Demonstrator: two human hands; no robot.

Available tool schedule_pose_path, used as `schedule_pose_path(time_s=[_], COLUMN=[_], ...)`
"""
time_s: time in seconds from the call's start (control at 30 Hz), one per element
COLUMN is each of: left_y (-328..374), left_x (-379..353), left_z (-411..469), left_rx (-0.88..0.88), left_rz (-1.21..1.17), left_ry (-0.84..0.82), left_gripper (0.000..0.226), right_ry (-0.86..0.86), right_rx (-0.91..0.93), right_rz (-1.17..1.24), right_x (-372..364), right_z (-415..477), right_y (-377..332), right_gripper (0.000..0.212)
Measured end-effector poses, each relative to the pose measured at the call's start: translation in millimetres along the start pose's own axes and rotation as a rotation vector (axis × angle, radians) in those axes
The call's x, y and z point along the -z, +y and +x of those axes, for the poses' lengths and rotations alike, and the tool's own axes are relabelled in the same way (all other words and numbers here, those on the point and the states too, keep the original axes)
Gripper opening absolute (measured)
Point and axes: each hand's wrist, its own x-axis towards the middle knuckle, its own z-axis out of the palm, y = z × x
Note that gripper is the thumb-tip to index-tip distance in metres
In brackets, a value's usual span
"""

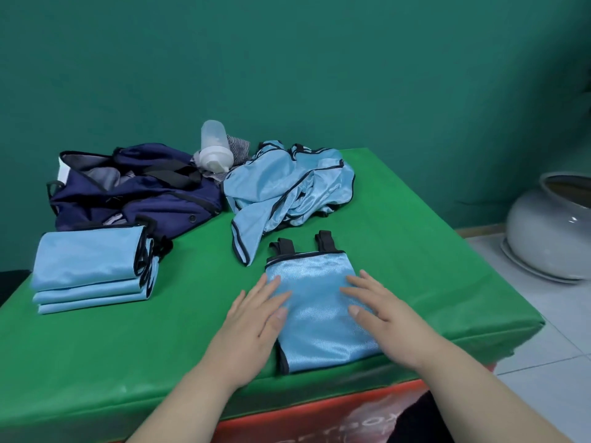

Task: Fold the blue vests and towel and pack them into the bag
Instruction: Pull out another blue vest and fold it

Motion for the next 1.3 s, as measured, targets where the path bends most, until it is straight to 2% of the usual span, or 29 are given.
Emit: schedule_pose_path(time_s=[0.07,0.17,0.27,0.4,0.53,0.67,0.83,0.93,1.2,1.3], left_y=[9.5,24.6,32.7,32.7,35.2,32.9,38.8,45.0,54.3,48.3], left_x=[-0.1,-2.5,-8.7,-13.5,-14.7,-9.9,3.1,8.6,19.3,20.6], left_z=[-22.6,-39.6,-43.4,-44.6,-43.3,-43.1,-47.8,-50.8,-26.6,-6.3], left_rx=[-0.062,-0.152,-0.140,-0.089,-0.053,0.002,0.122,0.145,0.252,0.290], left_rz=[-0.063,0.076,0.251,0.260,0.197,0.108,0.015,-0.065,-0.346,-0.352], left_ry=[-0.014,-0.128,-0.165,-0.086,-0.019,0.062,0.130,0.203,0.415,0.433], left_gripper=[0.071,0.077,0.076,0.061,0.050,0.039,0.026,0.017,0.031,0.030], right_ry=[0.016,0.024,-0.015,-0.050,-0.044,0.042,0.090,0.138,0.390,0.398], right_rx=[0.022,0.099,0.112,0.068,0.035,0.059,0.032,-0.006,-0.112,-0.174], right_rz=[-0.014,-0.124,-0.161,-0.252,-0.229,-0.170,-0.126,-0.073,0.131,0.127], right_x=[-0.9,-4.6,-3.9,-1.7,-1.3,0.2,6.2,9.7,4.7,1.8], right_z=[-12.2,-29.0,-39.8,-39.0,-36.2,-38.0,-41.4,-43.3,-20.5,2.9], right_y=[-0.3,-4.6,-7.7,-7.1,-3.7,-1.8,-15.9,-25.6,-40.6,-40.2], right_gripper=[0.047,0.064,0.056,0.055,0.050,0.025,0.007,0.011,0.016,0.019])
